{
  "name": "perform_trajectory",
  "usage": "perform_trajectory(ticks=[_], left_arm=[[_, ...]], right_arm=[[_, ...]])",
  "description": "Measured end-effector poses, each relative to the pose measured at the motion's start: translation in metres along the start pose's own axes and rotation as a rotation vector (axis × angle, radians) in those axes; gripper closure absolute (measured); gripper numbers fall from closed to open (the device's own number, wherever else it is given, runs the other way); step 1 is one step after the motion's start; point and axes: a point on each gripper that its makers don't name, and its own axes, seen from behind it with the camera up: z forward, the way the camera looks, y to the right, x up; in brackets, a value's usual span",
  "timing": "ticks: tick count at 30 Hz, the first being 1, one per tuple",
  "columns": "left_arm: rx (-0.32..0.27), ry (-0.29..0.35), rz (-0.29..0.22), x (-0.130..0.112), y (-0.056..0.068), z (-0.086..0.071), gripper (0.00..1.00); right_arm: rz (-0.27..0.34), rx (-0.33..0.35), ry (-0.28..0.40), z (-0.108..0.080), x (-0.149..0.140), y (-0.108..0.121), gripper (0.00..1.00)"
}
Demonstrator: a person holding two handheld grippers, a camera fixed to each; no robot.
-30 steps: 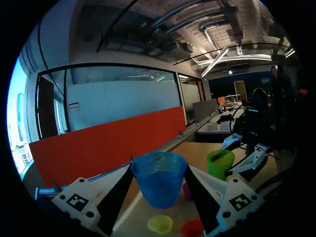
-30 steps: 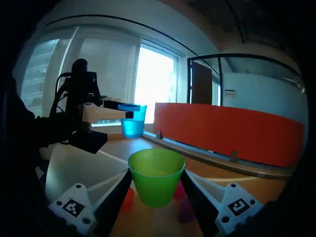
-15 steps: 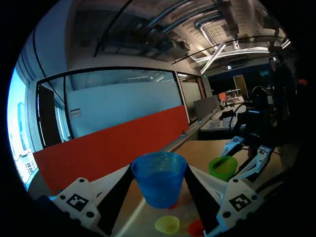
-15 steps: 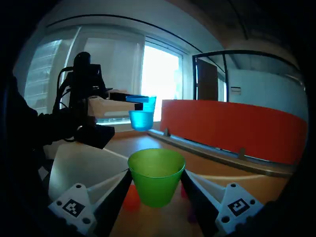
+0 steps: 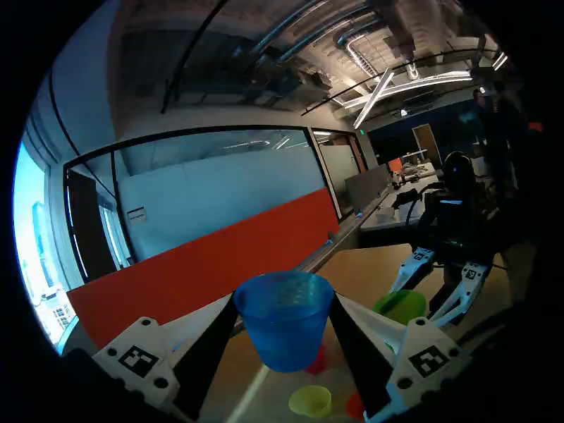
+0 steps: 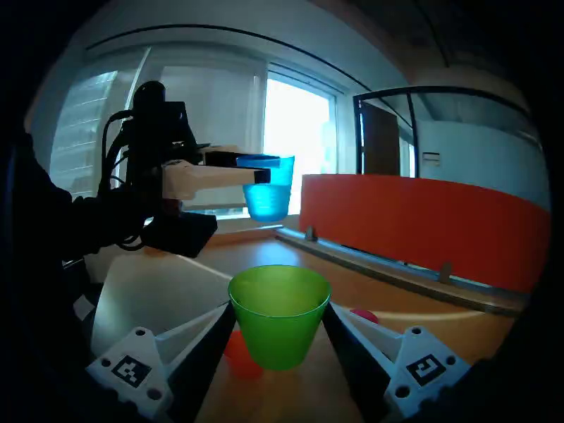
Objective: Pour water
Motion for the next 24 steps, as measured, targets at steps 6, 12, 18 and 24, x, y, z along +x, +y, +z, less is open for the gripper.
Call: perform_trajectory(ticks=[6, 12, 18, 24], left_arm=[[0.012, 0.000, 0.046, 0.003, 0.000, -0.001, 0.13], [0.018, 0.003, 0.090, 0.007, 0.002, -0.002, 0.12], [0.023, 0.004, 0.137, 0.010, 0.003, -0.002, 0.13], [0.027, 0.010, 0.187, 0.014, 0.005, -0.002, 0.13]], right_arm=[[0.002, 0.027, -0.003, 0.006, -0.003, -0.010, 0.10], [0.005, 0.050, -0.006, 0.011, -0.005, -0.018, 0.10], [0.008, 0.070, -0.007, 0.016, -0.006, -0.024, 0.10], [0.011, 0.082, -0.007, 0.020, -0.008, -0.028, 0.10]])
